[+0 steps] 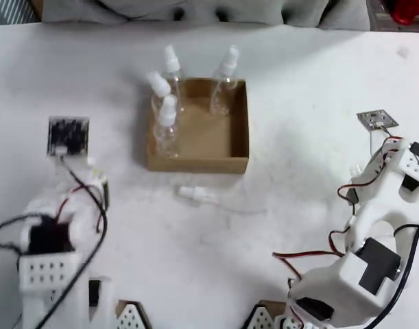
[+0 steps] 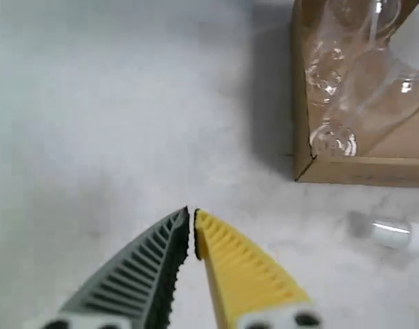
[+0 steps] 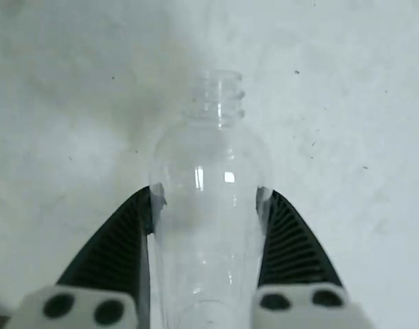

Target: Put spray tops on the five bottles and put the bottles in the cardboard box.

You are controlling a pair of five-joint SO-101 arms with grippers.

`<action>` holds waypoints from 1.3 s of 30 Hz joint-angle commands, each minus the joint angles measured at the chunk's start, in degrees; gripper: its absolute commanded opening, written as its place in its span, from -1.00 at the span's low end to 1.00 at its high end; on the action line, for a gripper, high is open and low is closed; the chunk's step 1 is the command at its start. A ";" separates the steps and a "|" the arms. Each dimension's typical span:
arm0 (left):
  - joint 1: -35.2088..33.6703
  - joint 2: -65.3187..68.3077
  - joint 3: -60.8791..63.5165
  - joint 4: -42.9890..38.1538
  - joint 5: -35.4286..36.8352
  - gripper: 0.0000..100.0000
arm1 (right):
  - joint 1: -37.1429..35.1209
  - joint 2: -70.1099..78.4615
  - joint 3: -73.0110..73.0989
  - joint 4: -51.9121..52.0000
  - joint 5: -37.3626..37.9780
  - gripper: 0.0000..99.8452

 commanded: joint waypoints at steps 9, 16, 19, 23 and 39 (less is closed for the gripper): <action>24.13 15.78 -4.13 -0.18 16.97 -0.80 | -0.48 -2.86 -0.18 -1.19 0.79 -0.97; 32.48 17.36 -4.04 -1.93 33.05 -0.38 | -0.57 -2.86 2.29 -3.74 0.79 -0.97; 34.07 19.21 -2.37 -6.24 36.92 -0.40 | -0.48 -2.86 3.08 -4.62 0.79 -0.97; 34.68 24.04 -0.09 -13.01 40.62 -0.42 | -0.40 -2.86 3.34 -5.32 0.79 -0.97; 34.77 37.05 -0.18 -24.26 46.68 -0.41 | -0.84 -2.86 5.80 -7.69 0.88 -0.97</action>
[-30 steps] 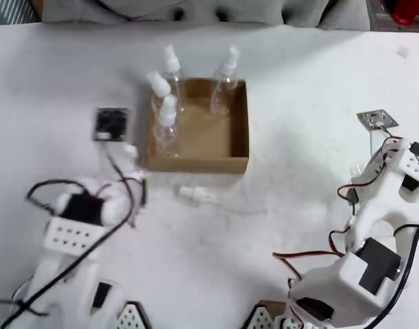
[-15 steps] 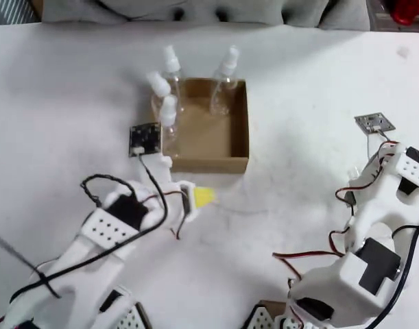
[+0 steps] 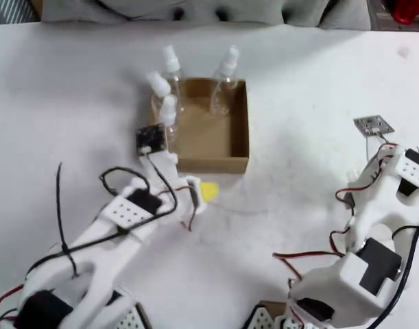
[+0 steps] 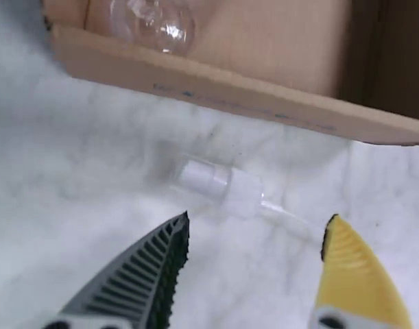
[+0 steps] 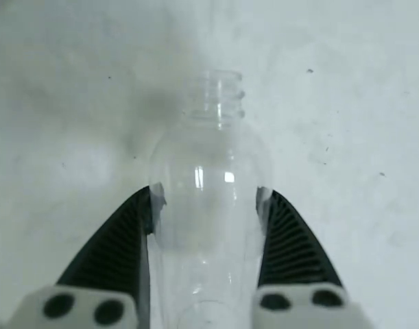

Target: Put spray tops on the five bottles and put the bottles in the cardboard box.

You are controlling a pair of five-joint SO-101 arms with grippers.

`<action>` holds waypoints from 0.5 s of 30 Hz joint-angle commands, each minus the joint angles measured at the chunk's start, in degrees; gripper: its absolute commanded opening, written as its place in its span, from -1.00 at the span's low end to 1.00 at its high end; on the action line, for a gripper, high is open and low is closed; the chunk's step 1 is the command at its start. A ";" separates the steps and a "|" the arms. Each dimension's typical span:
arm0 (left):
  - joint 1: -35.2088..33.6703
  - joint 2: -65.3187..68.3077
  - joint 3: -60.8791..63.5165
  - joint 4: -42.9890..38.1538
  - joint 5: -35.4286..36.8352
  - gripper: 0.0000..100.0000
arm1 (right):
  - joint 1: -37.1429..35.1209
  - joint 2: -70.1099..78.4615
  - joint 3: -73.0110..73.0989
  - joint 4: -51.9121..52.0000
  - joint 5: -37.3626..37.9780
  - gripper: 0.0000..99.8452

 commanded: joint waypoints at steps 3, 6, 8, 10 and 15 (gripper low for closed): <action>0.84 3.30 -0.62 -3.08 1.49 -0.41 | -0.75 -2.86 1.41 -4.00 0.79 -0.97; 0.75 5.85 -0.62 -4.84 1.58 -0.41 | -0.84 -2.86 1.85 -4.44 0.79 -0.97; 0.75 7.25 -0.62 -6.15 1.58 -0.41 | -0.84 -2.86 1.93 -4.44 0.79 -0.97; 0.75 8.31 -0.62 -7.38 1.58 -0.41 | -0.84 -2.86 1.93 -4.44 0.79 -0.97; 0.75 9.71 -1.49 -8.44 1.67 -0.41 | -0.84 -2.86 1.93 -4.44 0.79 -0.97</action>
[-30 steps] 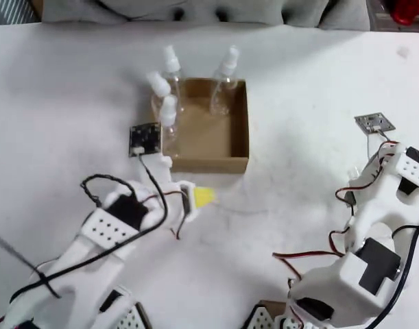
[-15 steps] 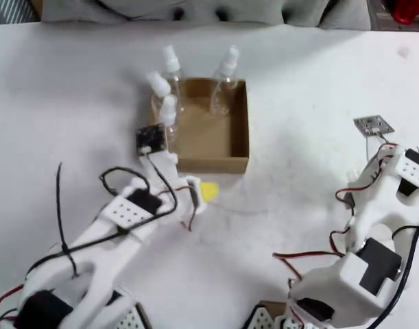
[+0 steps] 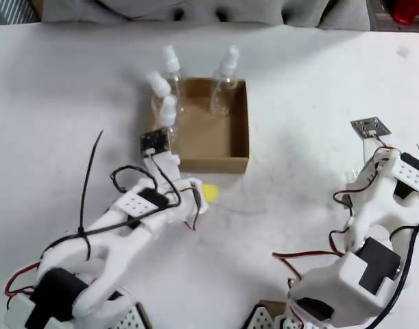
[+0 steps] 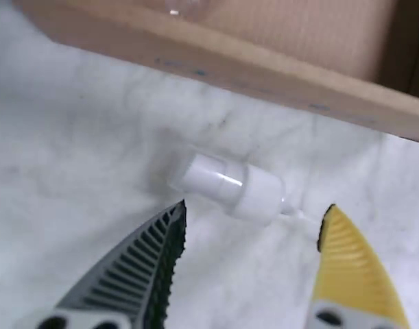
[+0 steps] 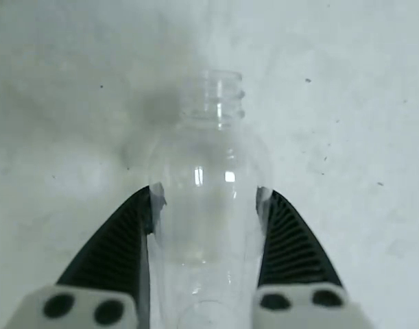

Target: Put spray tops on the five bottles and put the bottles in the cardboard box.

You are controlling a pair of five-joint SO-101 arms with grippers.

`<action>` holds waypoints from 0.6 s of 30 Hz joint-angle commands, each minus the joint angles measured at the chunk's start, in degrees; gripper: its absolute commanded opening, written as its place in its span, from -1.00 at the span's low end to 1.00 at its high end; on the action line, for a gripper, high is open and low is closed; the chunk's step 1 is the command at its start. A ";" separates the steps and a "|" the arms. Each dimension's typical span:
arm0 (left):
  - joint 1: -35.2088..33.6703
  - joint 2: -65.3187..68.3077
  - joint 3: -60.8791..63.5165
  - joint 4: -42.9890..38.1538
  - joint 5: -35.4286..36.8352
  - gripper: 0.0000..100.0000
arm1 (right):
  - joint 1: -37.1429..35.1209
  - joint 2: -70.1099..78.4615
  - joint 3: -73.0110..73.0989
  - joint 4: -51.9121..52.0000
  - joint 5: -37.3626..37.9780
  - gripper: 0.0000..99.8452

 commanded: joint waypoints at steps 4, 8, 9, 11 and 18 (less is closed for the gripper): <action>1.63 2.95 -2.46 -1.32 0.70 -0.41 | -0.75 -2.86 -0.26 -0.57 0.70 -0.97; 2.33 6.46 -4.40 -1.05 0.70 -0.41 | -0.84 -2.86 -0.26 -0.57 0.70 -0.97; 2.42 6.99 -4.66 -1.05 0.70 -0.41 | -0.84 -2.86 -0.26 -0.57 0.70 -0.97; 2.51 7.16 -4.66 -1.05 0.70 -0.43 | -0.84 -2.86 -0.26 -0.57 0.70 -0.97; 2.15 7.16 -4.66 -0.97 0.35 -0.95 | -0.84 -2.86 -0.26 -0.57 0.70 -0.97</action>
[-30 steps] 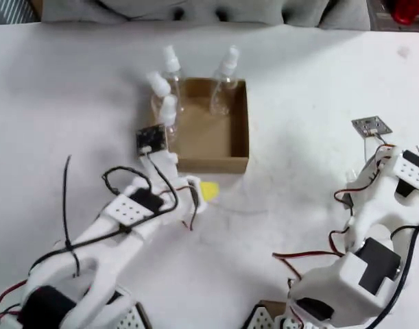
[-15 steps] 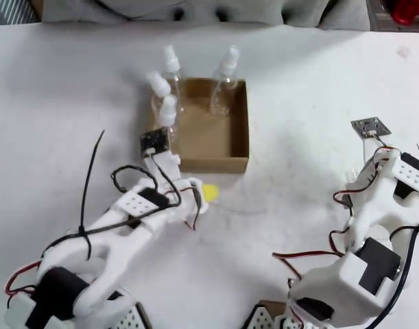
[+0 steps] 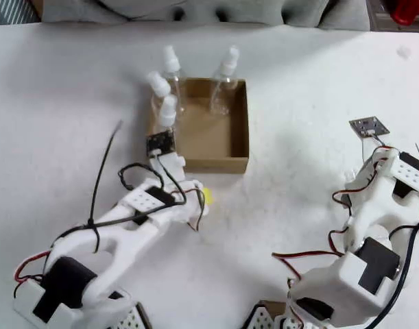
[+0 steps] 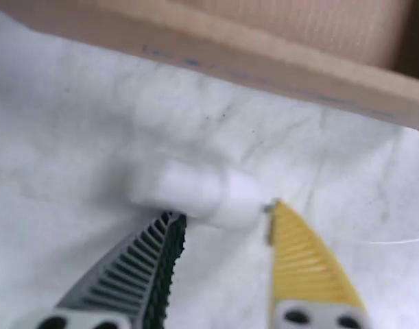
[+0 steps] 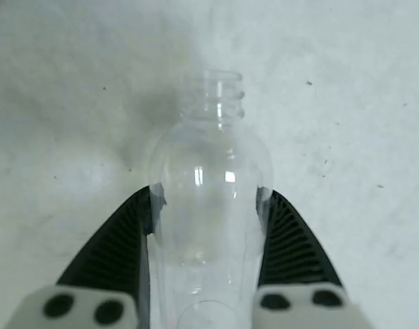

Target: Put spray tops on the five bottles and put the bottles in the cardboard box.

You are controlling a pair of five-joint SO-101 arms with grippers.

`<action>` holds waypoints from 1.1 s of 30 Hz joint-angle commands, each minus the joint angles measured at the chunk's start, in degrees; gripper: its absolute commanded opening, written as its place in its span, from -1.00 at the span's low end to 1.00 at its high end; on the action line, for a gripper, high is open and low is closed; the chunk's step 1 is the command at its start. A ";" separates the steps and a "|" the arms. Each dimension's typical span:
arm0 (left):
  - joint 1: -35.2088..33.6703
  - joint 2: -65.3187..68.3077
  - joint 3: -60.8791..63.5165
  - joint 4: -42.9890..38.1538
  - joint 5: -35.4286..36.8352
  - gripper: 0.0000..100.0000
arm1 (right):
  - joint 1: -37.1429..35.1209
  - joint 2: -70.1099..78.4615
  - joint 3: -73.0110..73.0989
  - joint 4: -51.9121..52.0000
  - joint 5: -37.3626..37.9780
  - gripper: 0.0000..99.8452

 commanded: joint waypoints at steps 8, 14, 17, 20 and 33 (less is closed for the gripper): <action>1.01 0.84 -2.29 2.29 0.09 -0.88 | -0.48 -2.86 -0.26 -0.57 0.70 -0.97; 1.01 -0.40 -2.29 5.19 -4.22 -0.88 | -0.48 -2.95 -0.53 -0.57 0.70 -0.97; 1.01 -4.00 -1.58 8.97 -7.12 -0.88 | -0.48 -2.95 -0.53 -0.57 0.70 -0.97; 1.01 -8.57 1.23 12.31 -13.89 -0.88 | -0.48 -2.95 -0.53 -0.57 0.70 -0.97; 0.92 -16.84 5.19 15.56 -21.63 -0.63 | -1.45 -2.95 -0.62 -0.57 0.70 -0.97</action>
